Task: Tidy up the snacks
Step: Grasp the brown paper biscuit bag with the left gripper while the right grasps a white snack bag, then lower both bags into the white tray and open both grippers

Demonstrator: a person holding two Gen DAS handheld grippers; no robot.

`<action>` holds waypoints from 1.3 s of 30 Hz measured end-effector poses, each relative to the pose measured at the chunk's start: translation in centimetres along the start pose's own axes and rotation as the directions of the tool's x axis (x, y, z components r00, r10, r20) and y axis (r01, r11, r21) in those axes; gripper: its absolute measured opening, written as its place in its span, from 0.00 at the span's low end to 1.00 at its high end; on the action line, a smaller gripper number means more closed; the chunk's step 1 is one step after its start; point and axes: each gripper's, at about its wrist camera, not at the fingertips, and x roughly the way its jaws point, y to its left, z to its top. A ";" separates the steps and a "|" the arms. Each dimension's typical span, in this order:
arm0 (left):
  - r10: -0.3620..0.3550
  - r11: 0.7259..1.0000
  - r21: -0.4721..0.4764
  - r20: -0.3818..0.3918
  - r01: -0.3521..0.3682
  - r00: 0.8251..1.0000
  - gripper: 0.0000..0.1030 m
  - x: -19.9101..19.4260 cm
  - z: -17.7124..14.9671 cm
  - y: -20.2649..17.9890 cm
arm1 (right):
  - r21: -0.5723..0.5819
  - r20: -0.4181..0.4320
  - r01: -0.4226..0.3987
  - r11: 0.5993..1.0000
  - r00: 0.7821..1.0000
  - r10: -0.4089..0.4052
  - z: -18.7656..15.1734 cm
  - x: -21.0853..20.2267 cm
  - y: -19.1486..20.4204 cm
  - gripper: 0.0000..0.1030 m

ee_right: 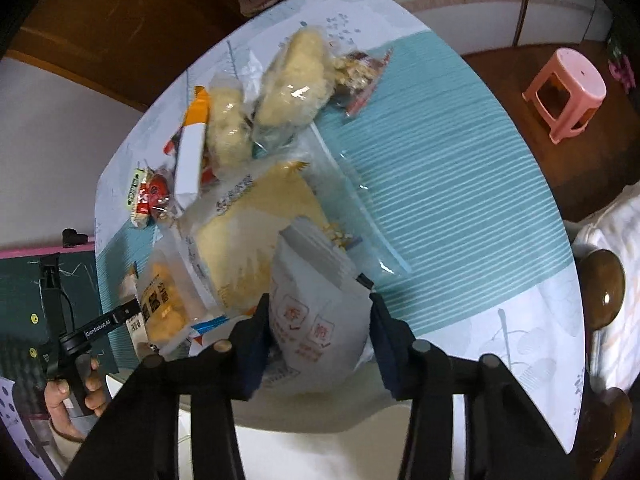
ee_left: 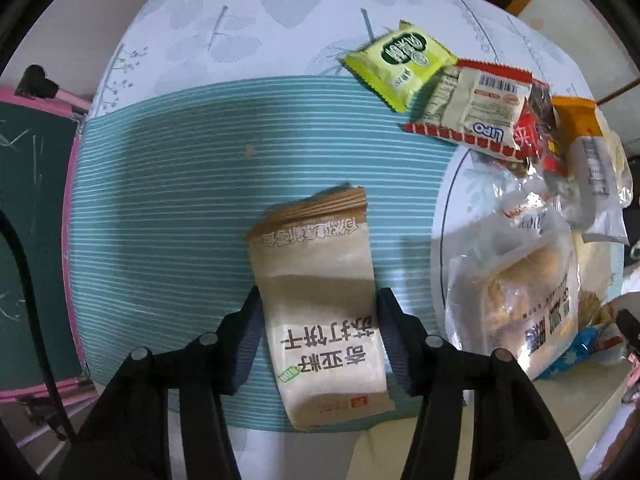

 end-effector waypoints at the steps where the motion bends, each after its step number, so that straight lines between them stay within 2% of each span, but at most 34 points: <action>1: 0.015 1.000 -0.003 0.030 -0.015 0.999 0.52 -0.4 -0.2 0.0 | -0.003 0.024 -0.009 1.000 1.000 0.009 -0.1 -0.5 0.2 0.44; 3: 0.030 0.999 -0.017 0.135 -0.028 0.990 0.52 -2.5 -0.6 -0.4 | -0.011 0.092 -0.023 1.000 0.996 0.024 -0.3 -1.9 0.6 0.43; 6: 0.054 0.998 -0.026 0.272 -0.048 0.961 0.52 -7.0 -1.0 -0.8 | -0.032 0.217 -0.035 0.999 0.975 0.041 -0.6 -4.8 1.2 0.43; 8: 0.072 0.997 -0.018 0.372 -0.071 0.925 0.52 -10.3 -1.9 -1.5 | -0.049 0.312 -0.051 0.998 0.948 0.064 -1.1 -7.4 1.7 0.43; 10: 0.081 0.996 -0.003 0.471 -0.090 0.878 0.52 -13.8 -3.3 -2.4 | -0.083 0.409 -0.066 0.994 0.908 0.095 -2.0 -10.3 2.6 0.43; 13: 0.044 0.996 0.036 0.586 -0.081 0.809 0.52 -19.2 -6.4 -3.8 | -0.137 0.495 -0.059 0.989 0.861 0.120 -3.9 -13.6 3.5 0.44; 15: 0.019 0.996 0.060 0.629 -0.073 0.777 0.52 -21.6 -8.5 -4.3 | -0.166 0.521 -0.052 0.985 0.843 0.132 -5.0 -15.1 3.9 0.44; 18: -0.018 0.994 0.093 0.671 -0.060 0.741 0.52 -24.4 -11.8 -5.2 | -0.211 0.546 -0.039 0.977 0.824 0.151 -7.4 -16.9 4.4 0.44; 20: -0.043 0.993 0.108 0.686 -0.043 0.726 0.52 -25.3 -13.9 -5.1 | -0.233 0.559 -0.020 0.972 0.815 0.151 -9.4 -17.7 4.9 0.44; 23: -0.062 0.991 0.125 0.698 -0.036 0.714 0.52 -26.9 -16.9 -5.6 | -0.251 0.570 -0.018 0.968 0.805 0.162 -11.7 -18.7 4.4 0.44; 27: -0.072 0.990 0.139 0.701 -0.037 0.709 0.52 -26.1 -20.2 -6.4 | -0.258 0.559 -0.045 0.965 0.808 0.187 -14.5 -19.1 4.2 0.44; 32: -0.091 0.985 0.170 0.686 -0.037 0.722 0.52 -24.3 -23.5 -7.2 | -0.275 0.541 -0.037 0.961 0.820 0.187 -17.6 -18.6 4.3 0.45; 36: -0.081 0.979 0.192 0.675 -0.068 0.733 0.52 -22.8 -24.7 -7.8 | -0.294 0.508 -0.011 0.956 0.845 0.166 -19.0 -17.2 4.9 0.45; 39: -0.076 0.978 0.196 0.663 -0.075 0.745 0.52 -22.1 -25.0 -7.8 | -0.304 0.500 0.018 0.953 0.854 0.143 -19.6 -16.4 5.2 0.46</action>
